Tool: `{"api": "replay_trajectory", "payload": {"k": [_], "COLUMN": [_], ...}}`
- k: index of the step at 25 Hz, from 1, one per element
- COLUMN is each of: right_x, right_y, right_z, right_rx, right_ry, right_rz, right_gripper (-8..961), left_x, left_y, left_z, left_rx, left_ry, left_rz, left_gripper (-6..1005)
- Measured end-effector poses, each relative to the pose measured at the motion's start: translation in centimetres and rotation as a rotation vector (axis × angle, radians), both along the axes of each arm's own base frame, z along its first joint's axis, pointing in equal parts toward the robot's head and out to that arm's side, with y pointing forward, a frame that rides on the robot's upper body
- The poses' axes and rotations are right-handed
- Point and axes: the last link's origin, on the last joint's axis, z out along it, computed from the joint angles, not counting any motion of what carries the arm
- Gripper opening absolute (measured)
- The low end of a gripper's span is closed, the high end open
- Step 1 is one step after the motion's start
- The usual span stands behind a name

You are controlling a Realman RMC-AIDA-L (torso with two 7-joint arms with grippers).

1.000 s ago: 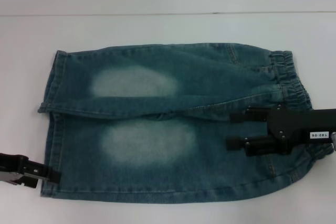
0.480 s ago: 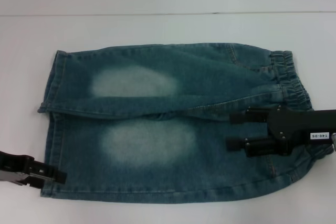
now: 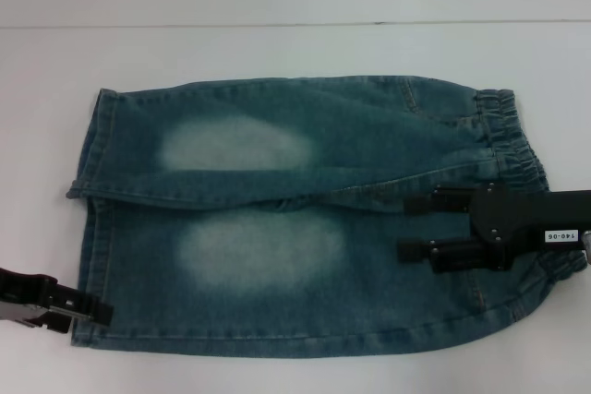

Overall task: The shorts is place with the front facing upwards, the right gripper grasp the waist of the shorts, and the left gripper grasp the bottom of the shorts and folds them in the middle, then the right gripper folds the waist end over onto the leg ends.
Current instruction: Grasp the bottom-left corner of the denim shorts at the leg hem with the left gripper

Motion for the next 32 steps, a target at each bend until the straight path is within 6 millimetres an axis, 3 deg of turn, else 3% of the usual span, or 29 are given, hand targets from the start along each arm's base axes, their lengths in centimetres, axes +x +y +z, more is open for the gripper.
{"api": "replay_trajectory", "payload": {"k": [32], "right_x": [0.03], "right_y": [-0.04], "right_z": [-0.14], "right_rx": [-0.005], "right_ry": [-0.005], "right_rz": [-0.001], "right_gripper": [827], "left_x": [0.3], "left_y": [0.02], "left_z": [-0.42], "left_rx": [-0.019], "left_ry": [0.004], "left_rz": [0.005], "left_gripper": [839]}}
